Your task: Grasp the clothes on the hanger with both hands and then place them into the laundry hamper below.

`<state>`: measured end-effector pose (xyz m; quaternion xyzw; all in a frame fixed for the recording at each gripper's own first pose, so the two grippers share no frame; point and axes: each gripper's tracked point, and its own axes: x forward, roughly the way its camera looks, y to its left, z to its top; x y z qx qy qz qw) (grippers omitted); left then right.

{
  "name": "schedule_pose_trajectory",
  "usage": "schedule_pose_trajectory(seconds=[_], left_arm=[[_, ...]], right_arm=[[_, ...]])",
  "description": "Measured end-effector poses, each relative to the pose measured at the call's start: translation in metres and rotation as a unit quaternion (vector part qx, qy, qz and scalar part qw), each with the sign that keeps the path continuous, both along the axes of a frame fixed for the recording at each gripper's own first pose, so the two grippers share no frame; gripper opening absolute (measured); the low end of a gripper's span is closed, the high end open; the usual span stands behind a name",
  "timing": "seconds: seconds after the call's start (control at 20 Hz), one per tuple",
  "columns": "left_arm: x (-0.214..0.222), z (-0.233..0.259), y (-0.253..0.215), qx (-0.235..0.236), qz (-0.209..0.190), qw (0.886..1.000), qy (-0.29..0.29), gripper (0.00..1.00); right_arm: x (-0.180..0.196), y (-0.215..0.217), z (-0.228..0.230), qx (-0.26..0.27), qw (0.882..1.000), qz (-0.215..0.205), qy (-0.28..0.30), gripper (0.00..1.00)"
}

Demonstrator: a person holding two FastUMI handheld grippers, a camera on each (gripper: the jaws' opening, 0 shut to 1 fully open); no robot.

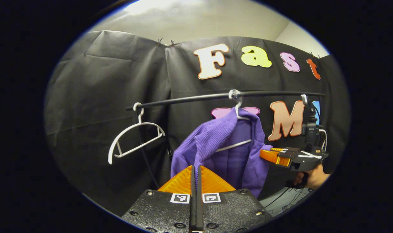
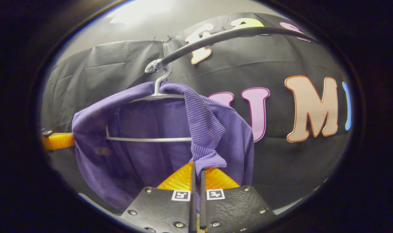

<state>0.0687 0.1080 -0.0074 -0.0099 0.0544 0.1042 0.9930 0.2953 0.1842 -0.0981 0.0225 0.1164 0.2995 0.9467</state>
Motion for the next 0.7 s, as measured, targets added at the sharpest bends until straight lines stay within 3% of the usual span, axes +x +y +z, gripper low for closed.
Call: schedule_pose_trajectory(seconds=[0.2, 0.5, 0.7], left_arm=[[-0.002, 0.032, 0.027, 0.009, 0.001, 1.0, -0.02, 0.0], [0.022, 0.064, 0.081, 0.039, -0.008, 0.999, -0.026, 0.0], [0.051, 0.078, 0.106, 0.082, -0.028, 0.995, -0.044, 0.0]], right_arm=[[-0.004, 0.0, 0.009, -0.016, 1.0, -0.005, -0.01, 0.0], [0.025, -0.033, 0.036, 0.007, 0.995, -0.097, -0.012, 0.0], [0.041, -0.055, 0.056, -0.017, 0.989, -0.136, -0.046, 0.0]])
